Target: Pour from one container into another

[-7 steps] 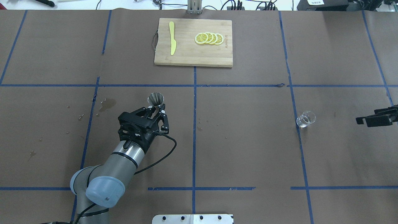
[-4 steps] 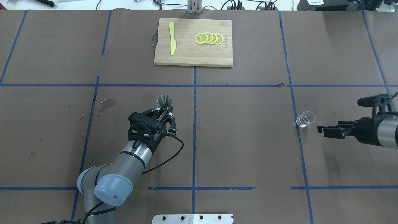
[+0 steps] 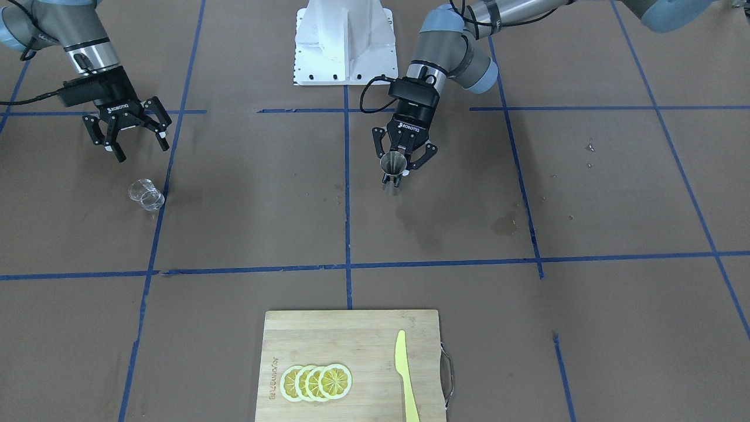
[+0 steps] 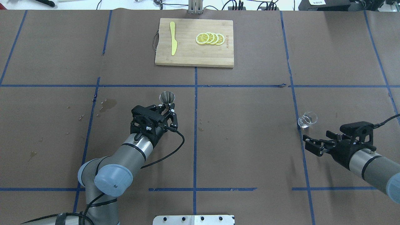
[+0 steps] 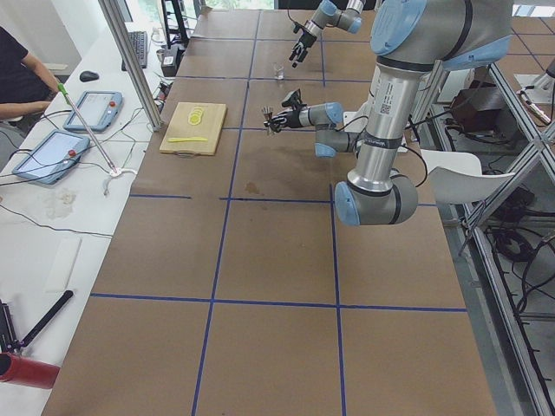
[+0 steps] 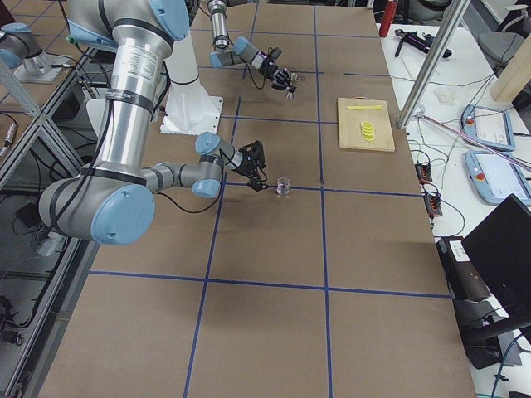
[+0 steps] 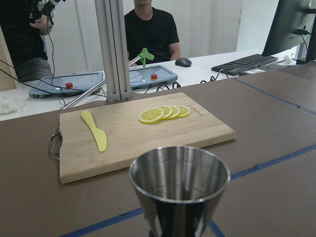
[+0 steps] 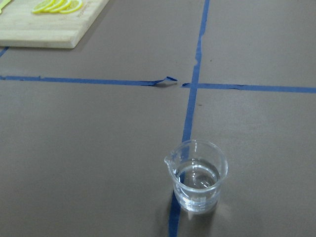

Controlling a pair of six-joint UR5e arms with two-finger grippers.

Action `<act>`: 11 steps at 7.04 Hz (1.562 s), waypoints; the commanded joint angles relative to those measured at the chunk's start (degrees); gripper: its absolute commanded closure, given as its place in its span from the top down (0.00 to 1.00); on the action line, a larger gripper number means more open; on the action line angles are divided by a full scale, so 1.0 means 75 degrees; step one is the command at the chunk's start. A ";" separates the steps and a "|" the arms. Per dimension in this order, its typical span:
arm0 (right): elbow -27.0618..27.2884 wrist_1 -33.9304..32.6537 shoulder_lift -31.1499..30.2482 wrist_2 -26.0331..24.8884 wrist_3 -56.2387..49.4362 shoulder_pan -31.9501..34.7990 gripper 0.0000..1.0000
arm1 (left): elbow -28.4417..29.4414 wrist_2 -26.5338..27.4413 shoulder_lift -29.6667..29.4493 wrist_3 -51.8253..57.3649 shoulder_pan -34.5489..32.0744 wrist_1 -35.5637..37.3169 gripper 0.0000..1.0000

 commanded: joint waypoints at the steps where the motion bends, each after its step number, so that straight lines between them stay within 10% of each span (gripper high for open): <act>1: -0.0329 -0.0268 0.0010 -0.2511 0.0971 -0.1102 1.00 | 0.0021 -0.0022 -0.0032 -0.0044 -0.0008 -0.0003 0.00; 3: -0.0926 -0.0198 0.0324 -0.4351 0.1202 -0.1642 1.00 | 0.0010 -0.0022 -0.0032 -0.0056 -0.0008 -0.0015 0.00; 5: -0.2048 -0.0174 0.1248 -0.4825 0.1202 -0.1644 0.99 | 0.0010 -0.0022 -0.0032 -0.0056 -0.0008 -0.0015 0.00; 11: -0.2661 0.0049 0.1906 -0.4735 0.0628 -0.1095 0.96 | 0.0021 -0.0022 -0.0032 -0.0056 -0.0008 -0.0026 0.00</act>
